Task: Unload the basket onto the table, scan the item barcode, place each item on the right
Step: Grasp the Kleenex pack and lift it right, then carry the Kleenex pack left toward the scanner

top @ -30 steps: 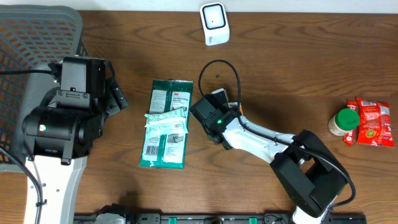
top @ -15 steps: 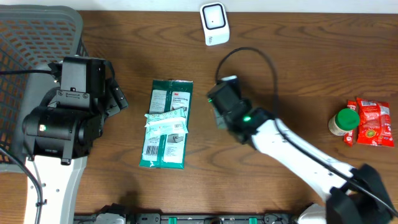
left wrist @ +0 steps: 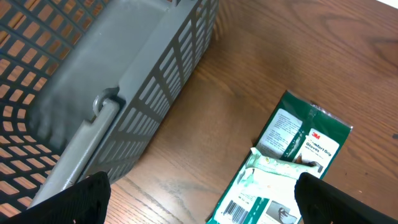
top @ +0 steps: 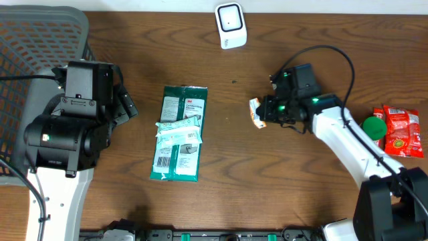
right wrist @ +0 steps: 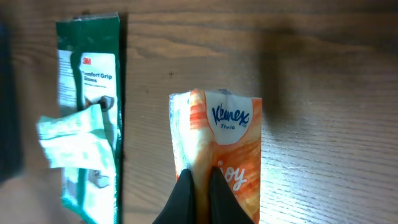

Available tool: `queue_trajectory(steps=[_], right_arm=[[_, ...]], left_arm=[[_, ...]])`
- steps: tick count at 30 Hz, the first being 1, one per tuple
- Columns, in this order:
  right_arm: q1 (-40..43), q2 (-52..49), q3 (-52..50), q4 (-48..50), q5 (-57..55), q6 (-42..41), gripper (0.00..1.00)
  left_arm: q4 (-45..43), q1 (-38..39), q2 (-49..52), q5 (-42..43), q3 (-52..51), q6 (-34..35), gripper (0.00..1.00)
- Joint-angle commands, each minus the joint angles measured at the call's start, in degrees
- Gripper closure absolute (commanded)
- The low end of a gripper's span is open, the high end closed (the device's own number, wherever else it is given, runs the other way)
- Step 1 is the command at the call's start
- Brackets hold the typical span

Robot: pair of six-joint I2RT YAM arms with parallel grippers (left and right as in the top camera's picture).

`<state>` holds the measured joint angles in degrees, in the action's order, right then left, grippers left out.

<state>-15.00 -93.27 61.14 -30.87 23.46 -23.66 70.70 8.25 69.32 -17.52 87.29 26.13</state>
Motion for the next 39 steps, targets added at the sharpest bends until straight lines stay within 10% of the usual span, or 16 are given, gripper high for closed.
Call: queue_trajectory(steps=[1,15,23,28,39], right_arm=[[3.4,-2.4,-2.8,3.3,15.0,2.9,0.99],[8.0,-7.3,-15.0,25.5,26.7,1.9,0.98],[7.9,-7.3,-15.4,23.7,18.6,1.9,0.85],[7.9,-7.3,-15.4,23.4,17.9,2.1,0.56],[7.9,-6.5,-14.3,23.3,17.1,2.4,0.45]], left_arm=[[0.2,-0.3,-0.1,-1.0,0.3,0.1,0.05],[0.2,-0.3,-0.1,-1.0,0.3,0.1,0.05],[0.2,-0.3,-0.1,-1.0,0.3,0.1,0.05],[0.2,-0.3,-0.1,-1.0,0.3,0.1,0.05],[0.2,-0.3,-0.1,-1.0,0.3,0.1,0.05]])
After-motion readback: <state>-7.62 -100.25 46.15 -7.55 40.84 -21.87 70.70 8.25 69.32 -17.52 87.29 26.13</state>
